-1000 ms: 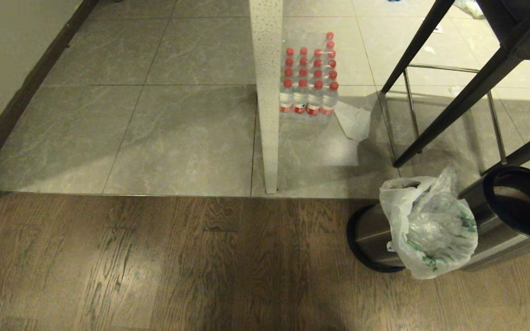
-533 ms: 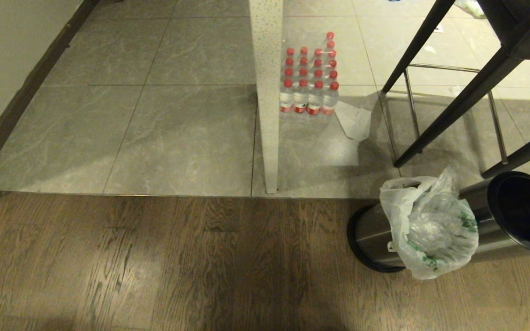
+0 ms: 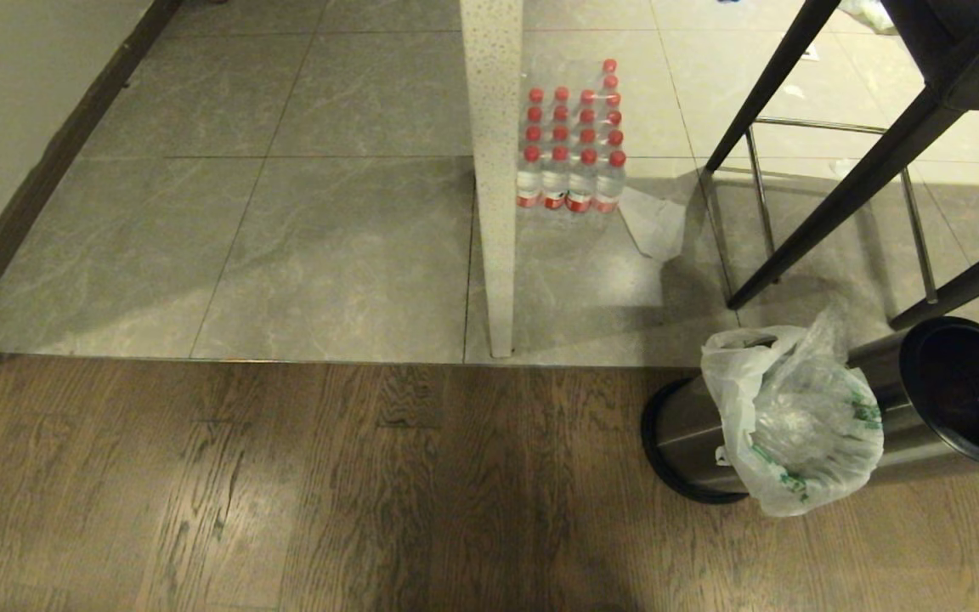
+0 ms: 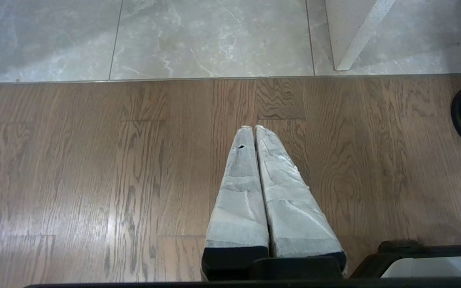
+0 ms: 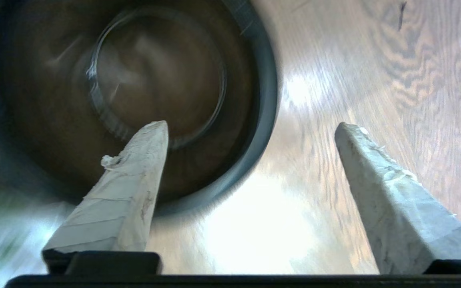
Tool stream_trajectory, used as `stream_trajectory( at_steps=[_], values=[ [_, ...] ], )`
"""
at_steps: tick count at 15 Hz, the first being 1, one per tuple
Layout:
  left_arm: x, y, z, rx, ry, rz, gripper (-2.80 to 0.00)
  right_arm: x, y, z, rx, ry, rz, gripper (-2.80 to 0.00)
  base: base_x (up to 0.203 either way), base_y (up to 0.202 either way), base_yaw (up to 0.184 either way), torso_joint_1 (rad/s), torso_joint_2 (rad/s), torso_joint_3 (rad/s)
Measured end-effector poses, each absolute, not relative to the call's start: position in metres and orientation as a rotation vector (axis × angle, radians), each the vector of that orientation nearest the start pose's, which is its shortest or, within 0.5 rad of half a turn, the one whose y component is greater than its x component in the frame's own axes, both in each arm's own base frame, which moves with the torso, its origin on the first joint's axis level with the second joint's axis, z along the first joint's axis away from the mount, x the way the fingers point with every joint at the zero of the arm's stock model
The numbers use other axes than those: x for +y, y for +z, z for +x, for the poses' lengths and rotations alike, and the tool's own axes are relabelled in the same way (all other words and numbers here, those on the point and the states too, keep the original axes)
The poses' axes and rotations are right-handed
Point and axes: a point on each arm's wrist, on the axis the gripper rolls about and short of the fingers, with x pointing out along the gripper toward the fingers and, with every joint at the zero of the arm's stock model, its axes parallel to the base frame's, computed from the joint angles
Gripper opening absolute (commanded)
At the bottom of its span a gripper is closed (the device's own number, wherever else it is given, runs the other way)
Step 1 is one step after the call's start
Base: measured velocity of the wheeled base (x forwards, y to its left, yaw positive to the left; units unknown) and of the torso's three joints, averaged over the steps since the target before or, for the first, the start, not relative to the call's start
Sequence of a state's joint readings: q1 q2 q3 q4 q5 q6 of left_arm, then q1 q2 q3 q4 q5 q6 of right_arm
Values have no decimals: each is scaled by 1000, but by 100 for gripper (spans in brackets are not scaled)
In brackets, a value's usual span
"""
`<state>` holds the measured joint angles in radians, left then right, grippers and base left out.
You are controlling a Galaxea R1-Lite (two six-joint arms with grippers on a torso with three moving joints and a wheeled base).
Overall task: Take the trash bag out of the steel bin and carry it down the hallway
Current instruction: Pick up the trash bag
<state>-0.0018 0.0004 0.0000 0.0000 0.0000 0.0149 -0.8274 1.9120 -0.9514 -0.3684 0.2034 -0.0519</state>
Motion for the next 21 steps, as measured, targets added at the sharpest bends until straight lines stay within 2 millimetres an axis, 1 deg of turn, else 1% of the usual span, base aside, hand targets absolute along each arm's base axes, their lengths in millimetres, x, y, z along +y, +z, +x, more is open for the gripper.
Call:
stream_trajectory(
  at_steps=[2, 4, 6, 8, 11, 13, 16, 19, 21],
  values=[
    [0, 75, -23, 0, -2, 15, -280, -225, 144, 222, 567, -553, 226, -280, 0, 0, 0, 0, 0, 0],
    [0, 75, -23, 1, -2, 16, -280, -189, 161, 211, 604, -473, 163, -280, 0, 0, 0, 0, 0, 0],
    [0, 75, -23, 0, 0, 15, -280, -154, 170, 204, 641, -367, 75, -280, 0, 0, 0, 0, 0, 0],
    [0, 75, -23, 1, -1, 15, -280, -119, 178, 203, 640, -252, 3, -280, 0, 0, 0, 0, 0, 0],
    [0, 75, -23, 1, -2, 16, -280, -74, 186, 208, 632, -130, -90, -280, 0, 0, 0, 0, 0, 0],
    [0, 75, -23, 0, -1, 15, -280, -50, 187, 214, 637, -77, -144, -280, 0, 0, 0, 0, 0, 0],
    [0, 75, -23, 1, -1, 15, -280, -22, 178, 218, 694, -2, -189, -280, 0, 0, 0, 0, 0, 0],
    [0, 75, -23, 1, -1, 15, -280, -6, 166, 228, 730, 34, -221, -280, 0, 0, 0, 0, 0, 0],
    [0, 75, -23, 1, -2, 15, -280, 3, 163, 237, 720, 59, -221, -280, 0, 0, 0, 0, 0, 0]
  ],
)
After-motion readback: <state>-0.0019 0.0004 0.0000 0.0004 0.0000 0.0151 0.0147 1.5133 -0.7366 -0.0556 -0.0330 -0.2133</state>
